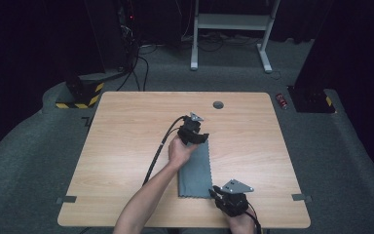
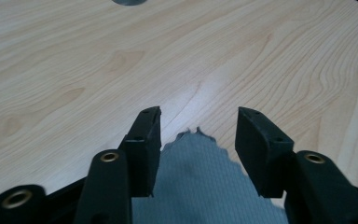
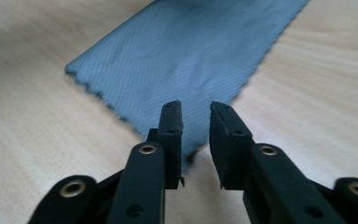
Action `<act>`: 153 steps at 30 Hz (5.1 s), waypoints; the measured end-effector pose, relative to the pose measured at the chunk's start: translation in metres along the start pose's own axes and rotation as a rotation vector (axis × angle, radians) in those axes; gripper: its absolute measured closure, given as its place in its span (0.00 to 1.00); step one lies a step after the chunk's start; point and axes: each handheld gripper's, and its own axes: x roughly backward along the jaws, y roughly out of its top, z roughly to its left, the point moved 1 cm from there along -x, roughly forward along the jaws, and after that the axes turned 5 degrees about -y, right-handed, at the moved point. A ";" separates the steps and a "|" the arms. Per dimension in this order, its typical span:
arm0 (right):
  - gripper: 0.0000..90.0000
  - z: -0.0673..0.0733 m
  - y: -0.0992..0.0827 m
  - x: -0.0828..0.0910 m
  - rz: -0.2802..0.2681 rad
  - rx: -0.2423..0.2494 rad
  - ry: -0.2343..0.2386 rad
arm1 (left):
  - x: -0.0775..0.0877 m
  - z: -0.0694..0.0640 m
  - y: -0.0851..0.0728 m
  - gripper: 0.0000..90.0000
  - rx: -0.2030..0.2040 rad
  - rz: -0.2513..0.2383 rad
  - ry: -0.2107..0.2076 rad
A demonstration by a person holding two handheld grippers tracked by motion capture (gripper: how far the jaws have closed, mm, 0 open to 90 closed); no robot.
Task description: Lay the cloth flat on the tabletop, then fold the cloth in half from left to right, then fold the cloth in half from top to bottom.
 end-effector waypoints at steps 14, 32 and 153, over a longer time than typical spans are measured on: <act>0.77 -0.017 0.038 -0.036 0.037 0.077 -0.005 | 0.069 -0.018 -0.086 0.50 -0.046 0.037 -0.002; 0.78 -0.028 0.041 -0.058 0.075 0.100 -0.013 | 0.097 -0.044 -0.152 0.49 -0.097 0.060 0.043; 0.80 -0.088 0.126 -0.154 0.127 -0.083 -0.173 | 0.015 0.051 -0.063 0.64 0.124 0.045 0.207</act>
